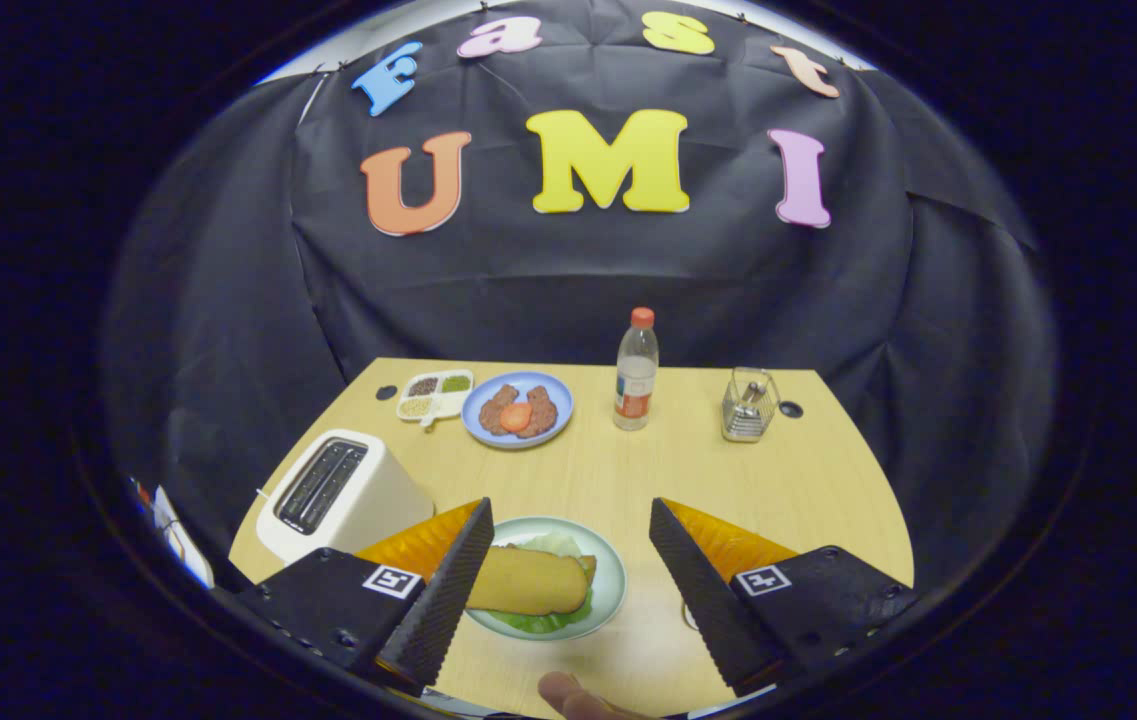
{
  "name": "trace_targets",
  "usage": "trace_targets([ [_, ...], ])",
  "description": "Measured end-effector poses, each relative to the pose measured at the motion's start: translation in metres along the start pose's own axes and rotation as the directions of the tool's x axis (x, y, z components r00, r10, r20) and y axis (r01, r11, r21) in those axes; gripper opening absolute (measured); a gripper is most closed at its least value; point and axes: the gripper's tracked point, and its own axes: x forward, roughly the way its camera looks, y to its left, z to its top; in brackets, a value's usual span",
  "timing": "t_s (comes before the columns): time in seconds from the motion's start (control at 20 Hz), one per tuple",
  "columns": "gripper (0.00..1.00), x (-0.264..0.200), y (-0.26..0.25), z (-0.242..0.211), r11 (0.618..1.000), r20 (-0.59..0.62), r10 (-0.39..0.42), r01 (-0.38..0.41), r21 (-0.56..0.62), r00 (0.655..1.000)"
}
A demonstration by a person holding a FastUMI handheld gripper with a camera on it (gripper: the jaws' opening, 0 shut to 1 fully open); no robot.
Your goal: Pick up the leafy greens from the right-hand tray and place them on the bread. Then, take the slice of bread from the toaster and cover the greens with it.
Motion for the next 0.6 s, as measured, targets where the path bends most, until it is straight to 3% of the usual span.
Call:
trace_targets([
  [0.2, 0.98, -0.062, -0.004, 0.049, 0.999, 0.164, -0.006, 0.013, -0.038, 0.986],
  [0.3, 0.97, -0.093, -0.017, 0.072, 0.996, 0.260, -0.071, 0.083, -0.035, 0.963],
  [0.4, 0.96, -0.122, -0.026, 0.096, 0.989, 0.364, -0.114, 0.139, -0.042, 0.924],
  [0.6, 0.95, -0.179, -0.033, 0.134, 0.977, 0.558, -0.128, 0.202, -0.072, 0.820],
])
